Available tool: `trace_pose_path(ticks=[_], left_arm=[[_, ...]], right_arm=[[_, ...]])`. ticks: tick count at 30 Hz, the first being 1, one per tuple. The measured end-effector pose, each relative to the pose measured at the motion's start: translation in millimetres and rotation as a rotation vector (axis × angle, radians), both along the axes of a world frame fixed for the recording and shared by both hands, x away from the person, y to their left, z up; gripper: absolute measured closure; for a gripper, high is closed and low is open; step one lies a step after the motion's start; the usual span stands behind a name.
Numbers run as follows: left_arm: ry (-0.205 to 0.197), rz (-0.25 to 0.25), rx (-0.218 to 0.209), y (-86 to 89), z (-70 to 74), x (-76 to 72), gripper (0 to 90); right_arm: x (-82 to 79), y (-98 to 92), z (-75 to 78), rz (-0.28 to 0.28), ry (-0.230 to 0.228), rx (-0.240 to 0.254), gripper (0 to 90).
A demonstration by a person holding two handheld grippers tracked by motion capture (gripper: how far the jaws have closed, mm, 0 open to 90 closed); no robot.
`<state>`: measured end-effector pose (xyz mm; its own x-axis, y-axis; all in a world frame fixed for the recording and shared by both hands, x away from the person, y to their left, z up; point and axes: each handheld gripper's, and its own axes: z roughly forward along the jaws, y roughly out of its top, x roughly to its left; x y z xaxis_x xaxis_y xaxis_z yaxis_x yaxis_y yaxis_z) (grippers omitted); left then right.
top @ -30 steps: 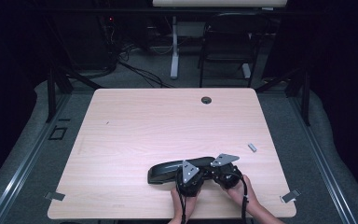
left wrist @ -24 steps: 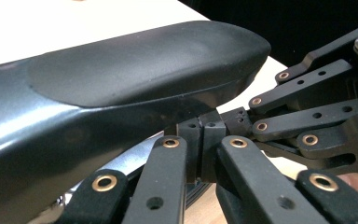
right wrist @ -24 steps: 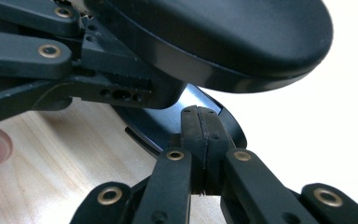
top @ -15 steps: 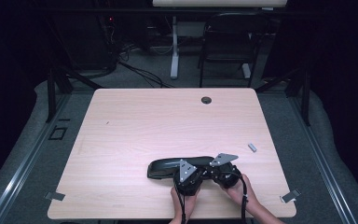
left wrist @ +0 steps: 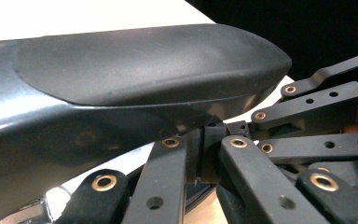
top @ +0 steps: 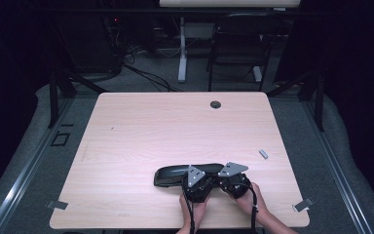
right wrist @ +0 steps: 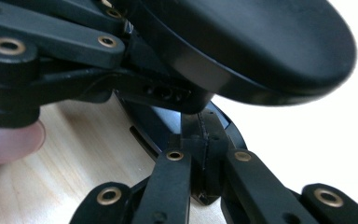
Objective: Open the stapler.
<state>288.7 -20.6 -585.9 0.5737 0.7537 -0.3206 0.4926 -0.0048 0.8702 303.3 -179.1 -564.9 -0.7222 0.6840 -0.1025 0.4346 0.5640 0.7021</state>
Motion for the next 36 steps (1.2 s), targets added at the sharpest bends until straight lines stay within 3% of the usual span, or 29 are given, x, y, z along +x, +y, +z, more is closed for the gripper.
trace_pose_path(ticks=[2,7,11,14,19,20,21,22,23,24,30,36], left_arm=[[0.000,-0.002,-0.001,0.2,-0.1,0.3,90.0],[-0.007,0.018,0.014,-2.2,0.0,-0.5,90.0],[0.009,0.028,0.006,-4.5,-0.2,1.2,90.0],[-0.018,0.016,0.039,-6.9,1.0,0.6,90.0],[-0.024,0.011,0.033,-6.3,0.8,0.4,90.0],[-0.031,0.009,0.016,-5.2,0.9,-0.1,90.0],[-0.127,0.042,-0.047,1.0,14.4,-1.0,90.0],[-0.155,0.063,-0.076,5.8,24.2,-0.9,90.0],[-0.155,0.063,-0.076,5.8,24.2,-0.9,90.0],[-0.162,0.066,-0.107,10.7,34.5,0.3,90.0],[-0.105,0.053,-0.098,12.5,26.9,1.3,90.0],[-0.129,0.049,-0.080,14.4,33.1,-0.9,90.0]], right_arm=[[0.3,-0.6,0.1,0.003,-0.003,-0.005,90.0],[4.3,-8.0,-2.7,0.010,0.029,0.072,90.0],[4.4,-8.3,-2.6,0.009,0.032,0.073,90.0],[4.7,-8.0,-2.1,0.014,0.032,0.064,90.0],[3.0,-5.4,-1.1,0.022,0.019,0.032,90.0],[2.8,-5.3,-1.5,0.015,0.020,0.041,90.0],[3.7,-6.8,-1.4,0.016,0.029,0.047,90.0],[4.9,-8.0,-2.0,0.008,0.046,0.073,90.0],[4.9,-8.0,-2.0,0.008,0.046,0.073,90.0],[5.2,-7.3,-2.3,0.011,0.046,0.082,90.0],[5.8,-6.1,-1.0,0.010,0.049,0.067,90.0],[6.7,-5.3,0.3,0.018,0.056,0.056,90.0]])
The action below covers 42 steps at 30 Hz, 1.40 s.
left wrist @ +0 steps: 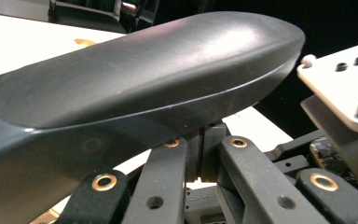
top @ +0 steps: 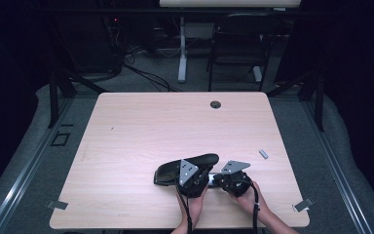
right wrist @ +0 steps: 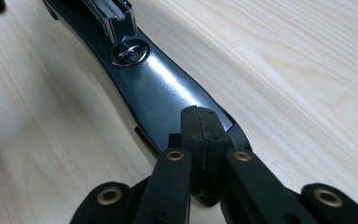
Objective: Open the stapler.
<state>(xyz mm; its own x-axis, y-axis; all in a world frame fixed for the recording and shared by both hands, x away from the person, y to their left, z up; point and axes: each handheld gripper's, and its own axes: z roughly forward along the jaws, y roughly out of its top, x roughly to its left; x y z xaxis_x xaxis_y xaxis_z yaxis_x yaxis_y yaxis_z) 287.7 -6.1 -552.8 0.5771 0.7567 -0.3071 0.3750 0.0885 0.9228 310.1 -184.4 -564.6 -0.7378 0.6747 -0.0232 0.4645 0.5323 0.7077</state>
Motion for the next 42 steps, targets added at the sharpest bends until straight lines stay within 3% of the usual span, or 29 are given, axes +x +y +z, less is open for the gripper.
trace_pose_path(ticks=[5,16,26,30,42], left_arm=[[-0.032,0.004,0.054,1.6,5.1,-5.8,90.0],[-0.046,0.019,0.056,4.3,7.0,-5.8,90.0],[-0.057,0.041,0.047,11.9,12.8,-6.2,90.0],[-0.051,0.047,0.036,15.8,15.1,-6.4,90.0],[-0.065,0.062,0.032,21.8,21.8,-6.5,90.0]], right_arm=[[-0.8,-0.1,-0.1,-0.003,-0.004,-0.001,90.0],[2.2,-0.5,0.7,0.005,0.021,0.011,90.0],[2.2,-1.1,1.4,0.018,0.009,-0.011,90.0],[4.0,-4.1,0.2,0.013,0.026,0.022,90.0],[3.1,-3.8,0.1,0.011,0.021,0.021,90.0]])
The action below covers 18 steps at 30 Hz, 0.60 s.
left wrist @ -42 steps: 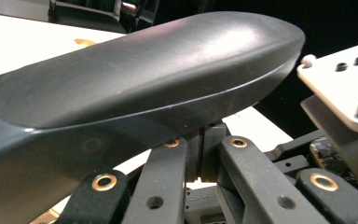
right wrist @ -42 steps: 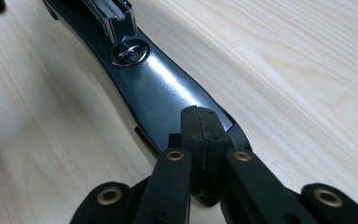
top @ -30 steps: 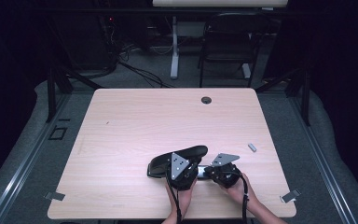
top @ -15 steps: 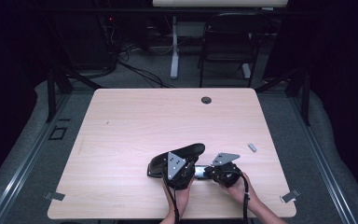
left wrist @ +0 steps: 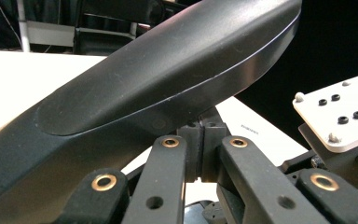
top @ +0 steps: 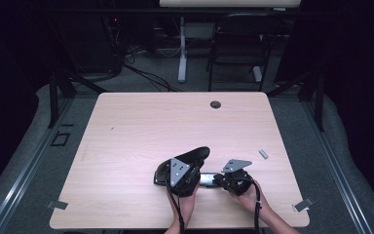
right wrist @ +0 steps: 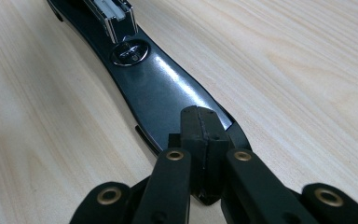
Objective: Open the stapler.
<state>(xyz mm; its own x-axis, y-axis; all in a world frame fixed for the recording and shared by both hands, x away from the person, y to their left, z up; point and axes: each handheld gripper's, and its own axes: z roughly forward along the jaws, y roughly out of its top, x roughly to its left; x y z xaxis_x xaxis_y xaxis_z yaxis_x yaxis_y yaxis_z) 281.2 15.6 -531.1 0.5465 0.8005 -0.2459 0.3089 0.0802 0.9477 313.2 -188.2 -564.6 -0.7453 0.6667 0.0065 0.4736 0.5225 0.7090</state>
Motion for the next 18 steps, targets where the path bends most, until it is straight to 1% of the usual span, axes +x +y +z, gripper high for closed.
trace_pose_path(ticks=[5,8,11,15,18], left_arm=[[-0.008,-0.002,0.001,3.2,2.6,0.3,90.0],[-0.003,-0.003,-0.011,7.0,5.5,0.3,90.0],[-0.012,0.002,-0.017,10.9,8.4,0.6,90.0],[-0.021,0.005,-0.017,14.6,11.0,0.7,90.0],[-0.019,0.000,-0.011,16.1,12.0,0.8,90.0]], right_arm=[[0.1,-0.1,0.2,0.007,-0.002,-0.006,90.0],[-0.3,0.8,0.6,0.005,-0.001,-0.011,90.0],[-0.3,0.8,0.6,0.006,-0.004,-0.015,90.0],[-0.1,0.6,0.6,0.005,-0.003,-0.016,90.0],[-0.1,0.6,0.6,0.004,-0.002,-0.016,90.0]])
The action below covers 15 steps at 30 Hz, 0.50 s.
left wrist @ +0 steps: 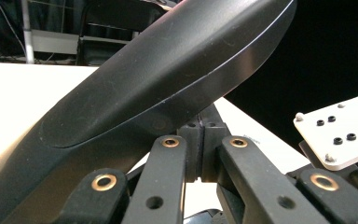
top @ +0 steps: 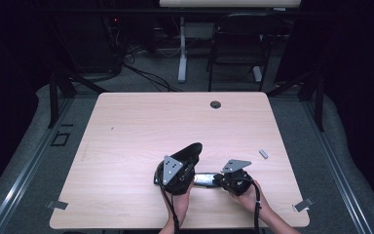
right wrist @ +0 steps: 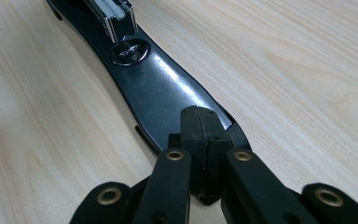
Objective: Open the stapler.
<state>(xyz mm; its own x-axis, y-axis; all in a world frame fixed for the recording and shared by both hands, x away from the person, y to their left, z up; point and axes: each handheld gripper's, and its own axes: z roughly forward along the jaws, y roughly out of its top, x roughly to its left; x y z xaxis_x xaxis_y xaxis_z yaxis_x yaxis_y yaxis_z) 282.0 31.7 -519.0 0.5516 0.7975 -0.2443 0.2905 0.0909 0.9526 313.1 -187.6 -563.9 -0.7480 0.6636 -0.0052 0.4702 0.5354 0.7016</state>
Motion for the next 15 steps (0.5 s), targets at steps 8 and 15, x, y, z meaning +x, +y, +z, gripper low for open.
trace_pose_path(ticks=[8,15], left_arm=[[-0.009,0.008,0.005,8.7,1.8,0.5,90.0],[-0.010,0.018,0.021,14.1,0.3,0.3,90.0]], right_arm=[[0.3,-0.1,0.1,0.001,0.002,0.000,90.0],[0.6,0.1,0.5,-0.002,0.006,0.000,90.0]])
